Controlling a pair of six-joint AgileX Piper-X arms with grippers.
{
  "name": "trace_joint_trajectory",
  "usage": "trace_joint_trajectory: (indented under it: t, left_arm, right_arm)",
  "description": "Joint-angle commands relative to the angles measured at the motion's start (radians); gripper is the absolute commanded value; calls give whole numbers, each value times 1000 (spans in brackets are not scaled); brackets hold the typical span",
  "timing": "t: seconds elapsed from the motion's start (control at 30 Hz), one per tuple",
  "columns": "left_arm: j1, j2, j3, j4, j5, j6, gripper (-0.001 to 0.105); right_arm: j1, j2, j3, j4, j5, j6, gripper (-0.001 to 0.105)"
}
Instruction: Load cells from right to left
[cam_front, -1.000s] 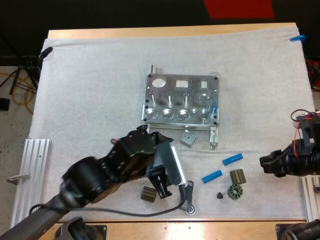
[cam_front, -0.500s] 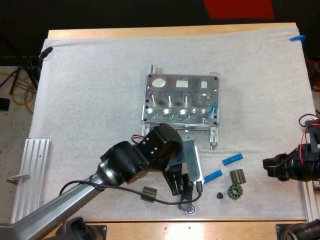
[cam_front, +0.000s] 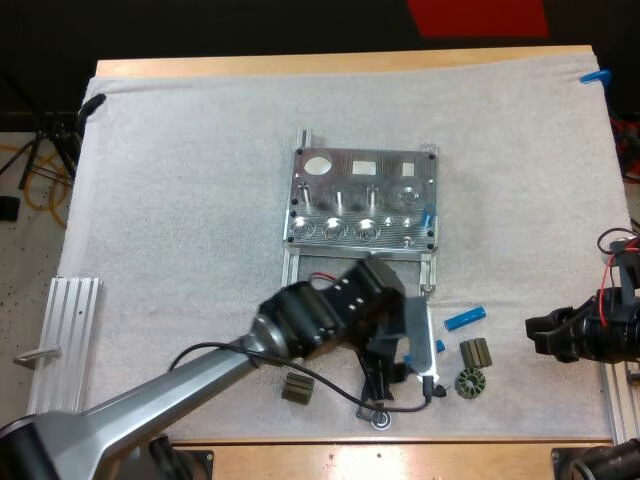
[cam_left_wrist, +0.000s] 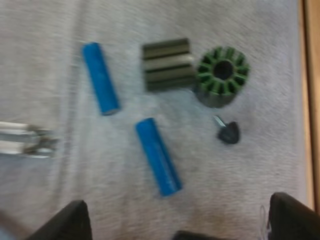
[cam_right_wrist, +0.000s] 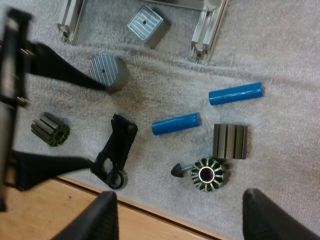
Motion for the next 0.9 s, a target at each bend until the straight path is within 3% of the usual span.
trace_joint_trajectory:
  t: [0.0,0.87]
  left_arm:
    - [-15,29,-7,-6,-21,-34,71]
    - [-21,230,-7,-144,-23,-114,71]
  right_arm:
    - [-4,-6,-2,33,-3,4,54]
    - [-4,-6,-2,31,-3,-4,54]
